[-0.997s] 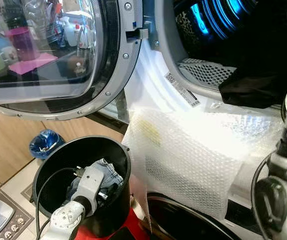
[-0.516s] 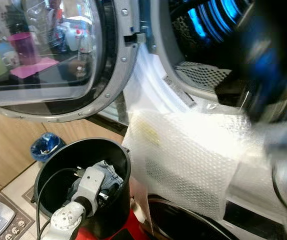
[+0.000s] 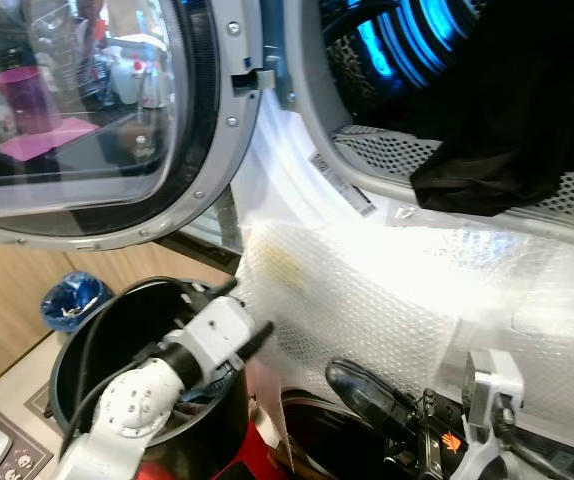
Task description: Clothes washing
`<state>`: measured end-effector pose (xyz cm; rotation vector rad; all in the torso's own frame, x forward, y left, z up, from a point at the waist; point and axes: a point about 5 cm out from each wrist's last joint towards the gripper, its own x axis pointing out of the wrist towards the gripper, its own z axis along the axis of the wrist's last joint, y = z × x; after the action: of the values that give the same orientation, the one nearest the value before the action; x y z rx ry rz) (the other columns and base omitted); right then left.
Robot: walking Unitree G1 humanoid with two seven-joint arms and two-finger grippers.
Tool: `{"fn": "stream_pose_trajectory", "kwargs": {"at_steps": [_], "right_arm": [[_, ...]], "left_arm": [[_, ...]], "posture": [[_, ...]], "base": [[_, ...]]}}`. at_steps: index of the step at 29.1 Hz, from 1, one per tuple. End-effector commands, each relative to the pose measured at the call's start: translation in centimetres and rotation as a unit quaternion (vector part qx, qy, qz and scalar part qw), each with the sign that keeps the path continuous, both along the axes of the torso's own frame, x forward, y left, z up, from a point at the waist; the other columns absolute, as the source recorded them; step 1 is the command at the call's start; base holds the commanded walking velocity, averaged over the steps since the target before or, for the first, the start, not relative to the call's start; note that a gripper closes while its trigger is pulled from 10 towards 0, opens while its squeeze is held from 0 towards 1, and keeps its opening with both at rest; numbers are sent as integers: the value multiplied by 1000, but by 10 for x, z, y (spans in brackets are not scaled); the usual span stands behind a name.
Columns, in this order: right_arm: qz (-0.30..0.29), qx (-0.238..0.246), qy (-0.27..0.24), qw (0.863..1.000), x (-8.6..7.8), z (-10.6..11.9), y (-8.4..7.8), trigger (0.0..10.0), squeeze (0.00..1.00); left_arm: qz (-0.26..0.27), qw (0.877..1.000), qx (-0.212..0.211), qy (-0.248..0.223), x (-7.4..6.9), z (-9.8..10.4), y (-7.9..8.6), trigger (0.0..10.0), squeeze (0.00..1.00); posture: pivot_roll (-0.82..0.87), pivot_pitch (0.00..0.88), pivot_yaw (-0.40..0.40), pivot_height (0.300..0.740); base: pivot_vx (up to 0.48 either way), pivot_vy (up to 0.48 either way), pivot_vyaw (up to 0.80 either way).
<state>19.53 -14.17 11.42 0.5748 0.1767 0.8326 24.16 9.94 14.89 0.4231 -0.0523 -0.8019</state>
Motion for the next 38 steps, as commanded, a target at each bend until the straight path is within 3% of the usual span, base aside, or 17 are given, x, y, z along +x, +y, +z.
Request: {"fn": "stream_pose_trajectory", "kwargs": {"at_steps": [1,5,6,8,12,16,18,19,20,21,22,25,27,31,32,33,38], "right_arm": [[-69,-35,62,995,0,-32,-15,10000,0],[-136,-77,129,979,-11,-72,-30,10000,0],[-178,-97,172,964,-18,-95,-39,10000,0],[-212,-118,204,948,-23,-113,-46,10000,0],[-330,-181,291,880,-29,-152,-70,10000,0],[-446,-217,375,783,-40,-178,-97,10000,0],[-467,-224,396,758,-45,-186,-101,10000,0],[-467,-224,396,758,-45,-186,-101,10000,0],[-465,-237,408,749,-49,-191,-98,10000,0],[-462,-265,431,728,-56,-200,-94,10000,0],[-468,-274,439,717,-58,-202,-94,10000,0],[-474,-281,447,705,-59,-204,-94,10000,0],[-489,-286,456,686,-59,-206,-93,10000,0],[-501,-286,469,669,-61,-207,-93,10000,0],[-501,-286,469,669,-61,-207,-93,10000,0],[-499,-294,473,664,-62,-208,-93,10000,0],[-487,-309,464,673,-59,-208,-90,10000,0]], "left_arm": [[-57,994,-6,91,-13,-24,-11,10000,0],[-98,981,-16,168,-23,-47,-21,10000,0],[-114,970,-26,211,-26,-59,-24,10000,0],[-110,966,-41,230,-23,-66,-25,10000,0],[-90,956,-48,275,-14,-90,-26,10000,0],[-65,935,-62,344,-8,-121,-27,10000,0],[-37,925,-59,373,-6,-138,-25,10000,0],[-37,925,-59,373,-6,-138,-25,10000,0],[-7,922,-34,385,-5,-153,-20,10000,0],[34,912,-2,409,-9,-174,-12,10000,0],[46,907,4,418,-10,-180,-10,10000,0],[50,903,14,427,-13,-185,-9,10000,0],[55,892,45,446,-22,-198,-7,10000,0],[62,883,90,456,-34,-210,-3,10000,0],[62,883,90,456,-34,-210,-3,10000,0],[67,877,143,455,-46,-221,5,10000,0],[115,875,166,439,-48,-226,14,10000,0]], "posture": [[-115,65,84,740],[-116,59,82,740],[-126,55,87,740],[-125,47,89,740],[-143,36,98,740],[-140,26,98,740],[-147,20,96,740],[-147,20,96,740],[-160,19,98,740],[-162,23,97,740],[-158,19,95,740],[-153,15,89,740],[-150,18,81,740],[-164,15,78,740],[-164,15,78,740],[-165,14,70,740],[-158,18,66,740]], "base": [[0,0,0],[0,0,0],[0,0,0],[0,0,0],[0,0,0],[0,0,0],[0,0,0],[0,0,0],[0,0,0],[0,0,0],[0,0,0],[0,0,0],[0,0,0],[0,0,0],[0,0,0],[0,0,0],[0,0,0]]}}
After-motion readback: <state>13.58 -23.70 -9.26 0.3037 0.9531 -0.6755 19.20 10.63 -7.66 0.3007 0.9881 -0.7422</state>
